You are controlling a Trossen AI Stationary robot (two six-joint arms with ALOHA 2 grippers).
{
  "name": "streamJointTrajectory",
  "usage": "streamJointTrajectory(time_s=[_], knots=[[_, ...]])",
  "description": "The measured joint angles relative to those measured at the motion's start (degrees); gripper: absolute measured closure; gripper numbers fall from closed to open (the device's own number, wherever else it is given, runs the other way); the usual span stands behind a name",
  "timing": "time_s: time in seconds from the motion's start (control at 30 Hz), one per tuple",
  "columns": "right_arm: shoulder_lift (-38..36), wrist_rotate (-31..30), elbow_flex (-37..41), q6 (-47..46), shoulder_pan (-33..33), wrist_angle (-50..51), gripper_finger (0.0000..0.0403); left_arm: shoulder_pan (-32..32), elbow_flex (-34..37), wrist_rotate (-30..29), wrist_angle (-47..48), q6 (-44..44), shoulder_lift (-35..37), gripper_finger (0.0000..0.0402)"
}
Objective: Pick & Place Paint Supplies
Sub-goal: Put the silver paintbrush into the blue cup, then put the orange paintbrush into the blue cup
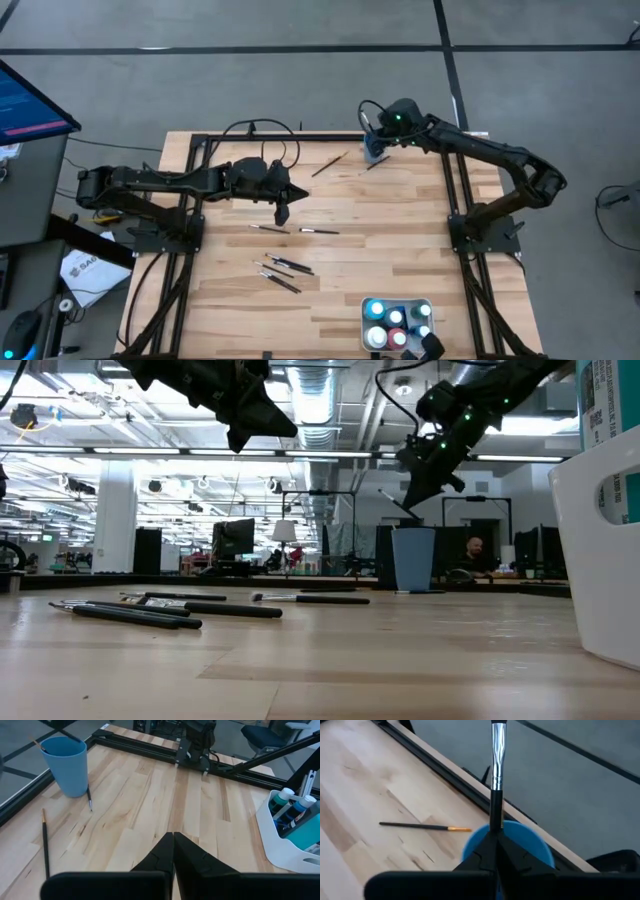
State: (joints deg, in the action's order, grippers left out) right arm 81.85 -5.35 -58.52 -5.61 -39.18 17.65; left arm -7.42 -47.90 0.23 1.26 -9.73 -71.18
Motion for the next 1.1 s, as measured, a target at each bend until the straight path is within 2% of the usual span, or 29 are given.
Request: streamJointTrajectory(time_s=[0.37,0.53,0.67,0.77,0.87,0.93,1.0,1.1], knots=[[-3.2,0.2,9.2,-1.3,-1.3,-13.6,0.0403,0.0,0.0,-0.1,0.0,0.7,0.0,0.0400],[-3.3,0.6,9.6,-1.6,-1.6,-13.2,0.0403,0.0,0.0,0.0,0.0,0.7,0.0,0.0400],[-5.4,2.4,6.2,2.8,0.2,-3.2,0.0393,0.0,0.0,-0.1,0.0,0.4,0.0,0.0400],[-6.5,-0.5,2.3,5.7,2.9,6.4,0.0366,0.0,0.0,-1.1,0.0,-0.8,0.0,0.0397],[-7.3,-5.8,1.4,2.2,3.3,10.3,0.0332,0.0,0.0,-2.8,0.0,-1.2,0.0,0.0389],[-7.9,-6.4,1.2,-1.8,1.0,11.9,0.0310,0.0,0.0,-3.5,0.0,-1.3,0.0,0.0383],[-8.4,-4.0,1.3,-4.5,-1.9,14.6,0.0286,0.0,0.0,-3.6,0.0,-1.5,0.0,0.0377],[-10.2,5.2,1.3,2.4,-4.9,17.1,0.0249,0.0,0.0,-3.7,0.1,-2.1,0.0,0.0366]])
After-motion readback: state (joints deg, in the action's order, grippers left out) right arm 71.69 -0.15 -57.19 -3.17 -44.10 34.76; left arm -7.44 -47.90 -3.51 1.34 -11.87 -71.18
